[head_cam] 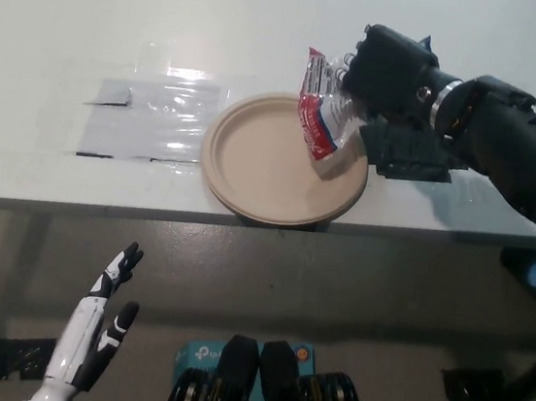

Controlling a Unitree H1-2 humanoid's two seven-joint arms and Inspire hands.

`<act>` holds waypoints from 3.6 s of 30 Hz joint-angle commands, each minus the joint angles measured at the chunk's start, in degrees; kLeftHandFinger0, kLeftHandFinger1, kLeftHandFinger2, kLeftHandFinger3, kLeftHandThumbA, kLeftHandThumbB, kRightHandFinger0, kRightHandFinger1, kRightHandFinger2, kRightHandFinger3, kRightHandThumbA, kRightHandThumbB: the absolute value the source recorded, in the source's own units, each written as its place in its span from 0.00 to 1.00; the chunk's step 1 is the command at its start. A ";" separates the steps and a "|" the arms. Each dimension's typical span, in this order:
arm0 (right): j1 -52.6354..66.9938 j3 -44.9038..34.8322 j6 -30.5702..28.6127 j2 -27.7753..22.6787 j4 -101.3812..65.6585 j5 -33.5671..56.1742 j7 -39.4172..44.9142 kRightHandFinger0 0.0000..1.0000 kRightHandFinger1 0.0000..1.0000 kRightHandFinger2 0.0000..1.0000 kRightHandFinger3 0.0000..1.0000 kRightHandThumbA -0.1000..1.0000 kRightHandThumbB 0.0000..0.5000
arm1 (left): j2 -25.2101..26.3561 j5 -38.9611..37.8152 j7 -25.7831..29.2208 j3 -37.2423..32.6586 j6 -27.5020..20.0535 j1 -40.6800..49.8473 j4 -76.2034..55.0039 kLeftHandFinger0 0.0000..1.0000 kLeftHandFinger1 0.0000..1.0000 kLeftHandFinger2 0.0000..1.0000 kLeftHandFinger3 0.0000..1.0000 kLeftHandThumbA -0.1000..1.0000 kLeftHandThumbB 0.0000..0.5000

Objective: The robot picks up a small bag of sunflower seeds on the right hand side and take it to the empty plate on the left hand side then pours some sunflower seeds on to the plate.

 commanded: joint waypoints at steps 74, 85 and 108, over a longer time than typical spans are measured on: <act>-0.64 -20.58 -1.08 1.35 6.25 14.67 -6.40 0.00 0.05 0.41 0.09 0.00 0.54 | 0.07 -0.86 1.54 0.63 -3.36 0.65 0.74 1.00 1.00 1.00 1.00 1.00 0.64; 3.01 -34.59 -3.38 0.65 9.69 22.57 -6.61 0.00 0.50 0.95 0.75 0.00 0.34 | 0.06 -0.46 2.27 1.20 -4.13 1.84 0.90 1.00 1.00 1.00 1.00 1.00 0.62; 6.55 -34.75 -3.02 0.05 12.57 26.09 -8.08 0.00 0.43 0.90 0.72 0.00 0.32 | 0.45 -0.99 4.38 1.04 -4.16 2.33 1.76 1.00 1.00 1.00 1.00 1.00 0.69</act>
